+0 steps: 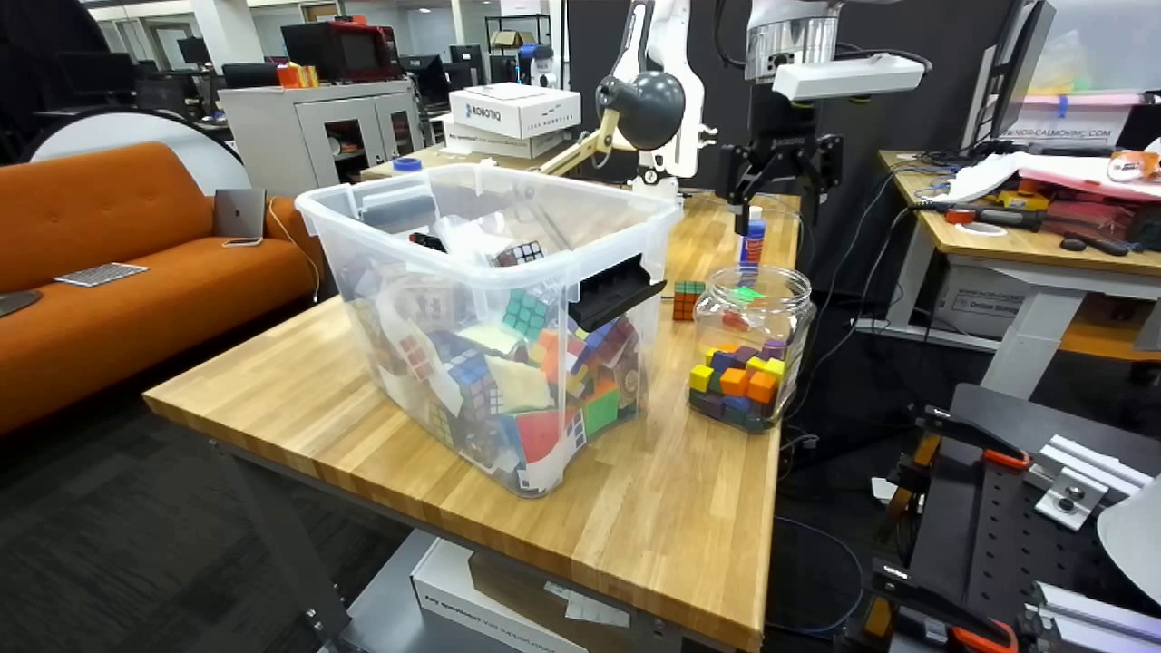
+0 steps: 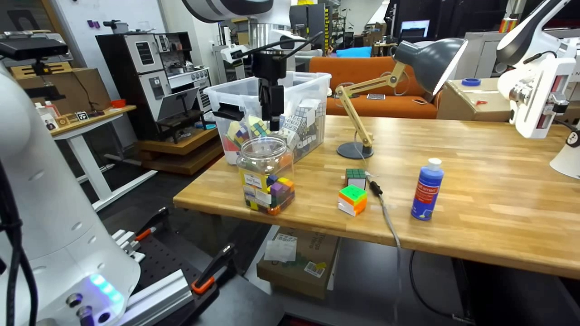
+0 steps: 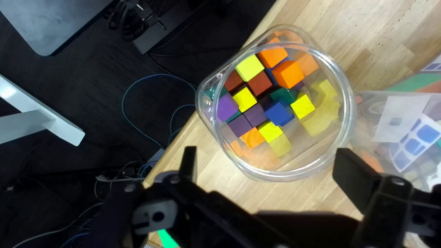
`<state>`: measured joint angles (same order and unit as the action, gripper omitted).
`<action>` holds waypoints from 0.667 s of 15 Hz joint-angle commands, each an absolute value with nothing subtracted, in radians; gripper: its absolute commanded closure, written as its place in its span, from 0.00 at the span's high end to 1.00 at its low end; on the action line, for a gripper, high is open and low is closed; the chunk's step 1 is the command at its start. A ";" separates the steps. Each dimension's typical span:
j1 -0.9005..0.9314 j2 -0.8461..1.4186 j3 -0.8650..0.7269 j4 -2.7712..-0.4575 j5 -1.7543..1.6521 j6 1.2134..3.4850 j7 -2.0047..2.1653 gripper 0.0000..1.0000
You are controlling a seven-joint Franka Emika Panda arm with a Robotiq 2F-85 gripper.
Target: Pick up the jar and put it in the box
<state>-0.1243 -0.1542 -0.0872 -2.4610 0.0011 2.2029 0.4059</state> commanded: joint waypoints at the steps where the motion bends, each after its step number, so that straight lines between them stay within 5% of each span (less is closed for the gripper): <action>1: -0.129 -0.154 -0.083 -2.460 0.002 2.201 0.405 1.00; 10: -0.137 -0.110 -0.106 -2.442 0.026 2.208 0.383 1.00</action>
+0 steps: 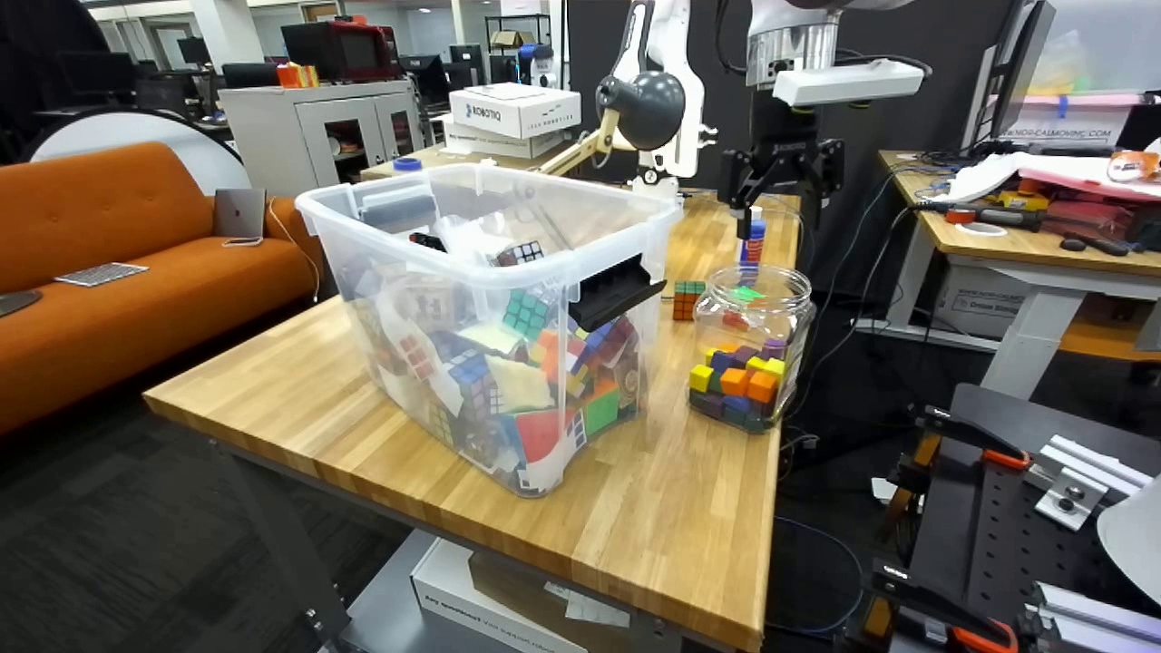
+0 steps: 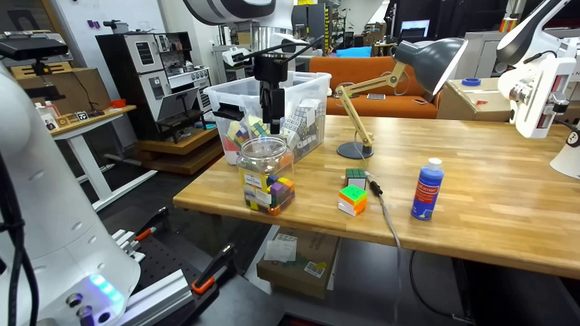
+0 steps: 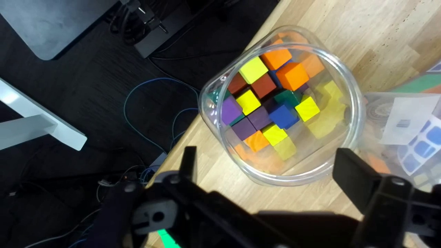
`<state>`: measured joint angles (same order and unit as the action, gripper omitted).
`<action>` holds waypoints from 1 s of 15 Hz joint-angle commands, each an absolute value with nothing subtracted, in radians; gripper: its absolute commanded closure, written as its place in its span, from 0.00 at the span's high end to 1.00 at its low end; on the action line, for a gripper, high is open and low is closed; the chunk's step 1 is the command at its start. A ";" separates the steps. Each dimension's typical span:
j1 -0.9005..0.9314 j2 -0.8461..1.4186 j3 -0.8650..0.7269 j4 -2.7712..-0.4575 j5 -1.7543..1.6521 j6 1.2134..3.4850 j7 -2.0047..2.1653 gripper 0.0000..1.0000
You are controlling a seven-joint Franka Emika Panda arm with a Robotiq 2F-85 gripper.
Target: Pick up the jar and put it in the box
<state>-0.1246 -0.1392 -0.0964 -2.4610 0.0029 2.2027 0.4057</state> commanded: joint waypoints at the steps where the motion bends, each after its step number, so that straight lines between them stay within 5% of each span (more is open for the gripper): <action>1: -0.139 -0.102 -0.113 -2.441 0.029 2.209 0.380 1.00; 15: -0.137 0.160 -0.150 -2.315 0.135 2.182 0.257 1.00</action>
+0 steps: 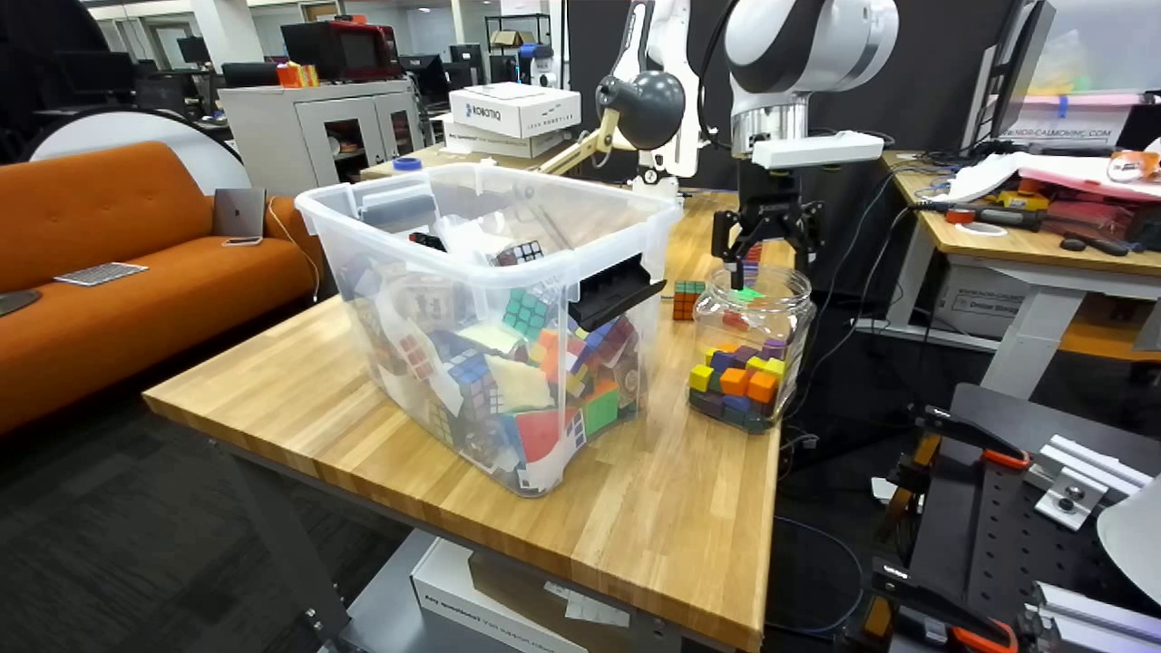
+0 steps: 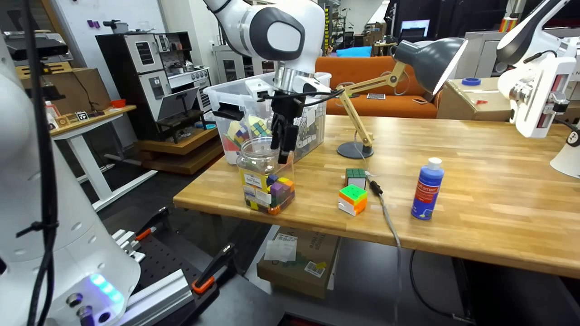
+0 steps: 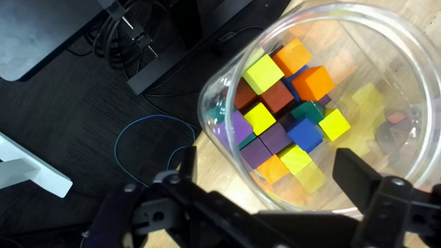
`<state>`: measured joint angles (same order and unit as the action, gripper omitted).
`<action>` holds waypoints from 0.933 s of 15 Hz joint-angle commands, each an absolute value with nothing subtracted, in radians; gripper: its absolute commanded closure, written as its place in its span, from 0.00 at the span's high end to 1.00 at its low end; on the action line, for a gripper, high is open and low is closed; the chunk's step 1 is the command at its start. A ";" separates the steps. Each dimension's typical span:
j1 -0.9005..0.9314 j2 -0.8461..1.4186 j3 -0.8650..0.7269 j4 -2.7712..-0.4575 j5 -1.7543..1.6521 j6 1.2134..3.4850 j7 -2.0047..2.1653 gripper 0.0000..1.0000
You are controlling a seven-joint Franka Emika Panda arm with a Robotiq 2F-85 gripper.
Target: Pick up the jar and put it in the box
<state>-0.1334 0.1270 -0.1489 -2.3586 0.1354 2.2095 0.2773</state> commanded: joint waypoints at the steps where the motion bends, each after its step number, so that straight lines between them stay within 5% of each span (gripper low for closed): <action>1: -0.137 0.167 -0.151 -2.307 0.132 2.180 0.257 1.00; 3: -0.136 0.173 -0.151 -2.301 0.127 2.178 0.252 1.00; 4: -0.136 0.174 -0.151 -2.301 0.130 2.180 0.249 0.75; 6: -0.137 0.173 -0.151 -2.298 0.132 2.182 0.246 0.68; 14: -0.139 0.179 -0.152 -2.281 0.136 2.172 0.243 0.09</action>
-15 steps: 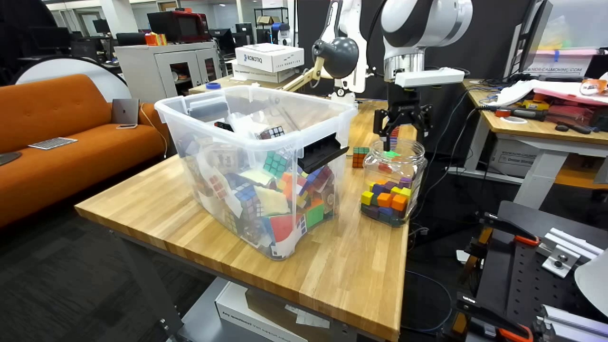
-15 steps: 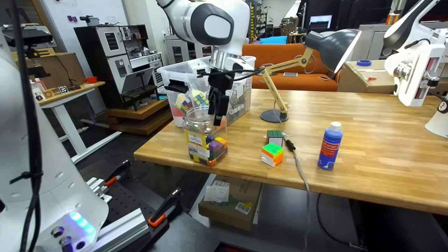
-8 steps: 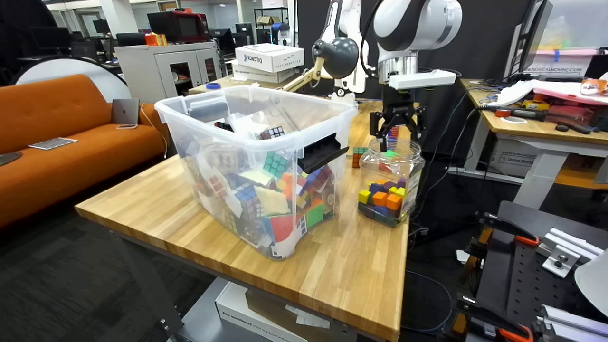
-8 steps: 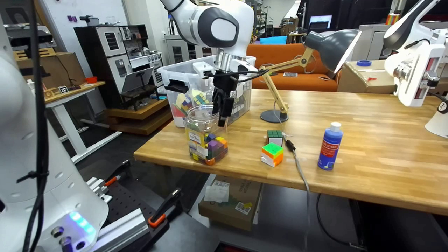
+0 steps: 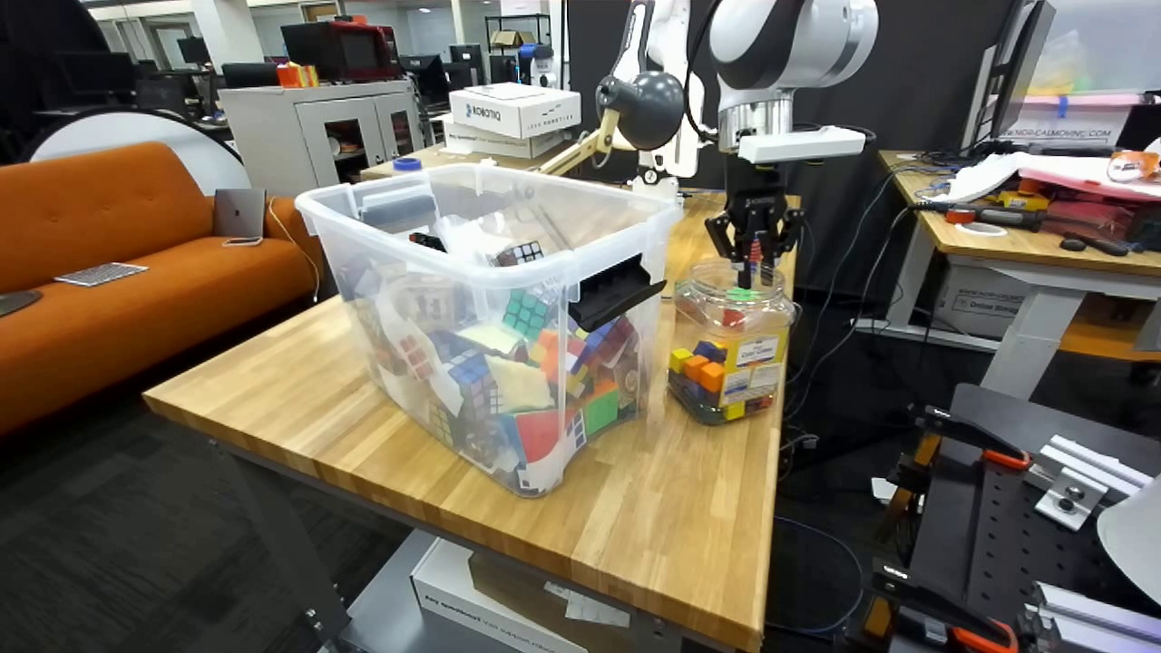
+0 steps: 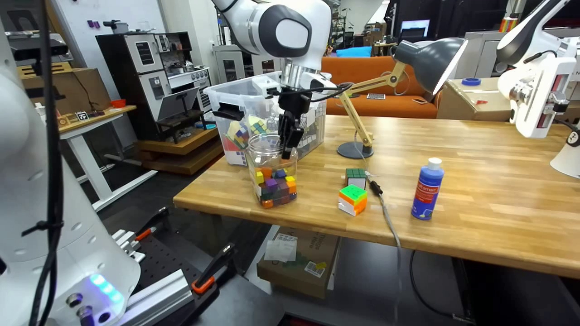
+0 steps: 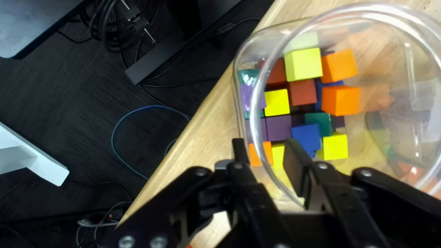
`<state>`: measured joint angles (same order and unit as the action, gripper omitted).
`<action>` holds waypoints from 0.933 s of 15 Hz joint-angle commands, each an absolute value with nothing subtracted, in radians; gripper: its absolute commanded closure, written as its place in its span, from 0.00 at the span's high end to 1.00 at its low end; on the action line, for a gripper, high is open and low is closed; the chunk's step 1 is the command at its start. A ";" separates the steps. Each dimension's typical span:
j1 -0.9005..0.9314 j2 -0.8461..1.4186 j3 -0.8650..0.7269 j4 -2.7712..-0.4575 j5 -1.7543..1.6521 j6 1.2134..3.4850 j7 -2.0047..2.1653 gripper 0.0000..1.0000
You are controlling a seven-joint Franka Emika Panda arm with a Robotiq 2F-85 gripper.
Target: Pick up the jar and put it in the box
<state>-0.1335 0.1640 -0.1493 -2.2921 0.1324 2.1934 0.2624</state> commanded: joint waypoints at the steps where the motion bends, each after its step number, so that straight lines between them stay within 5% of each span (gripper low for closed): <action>1: -0.140 0.182 -0.152 -2.281 0.139 2.170 0.241 0.03; 14: -0.122 0.095 -0.161 -2.309 0.057 2.164 0.280 0.03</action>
<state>-0.1299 0.1662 -0.1582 -2.2926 0.0960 2.1819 0.2644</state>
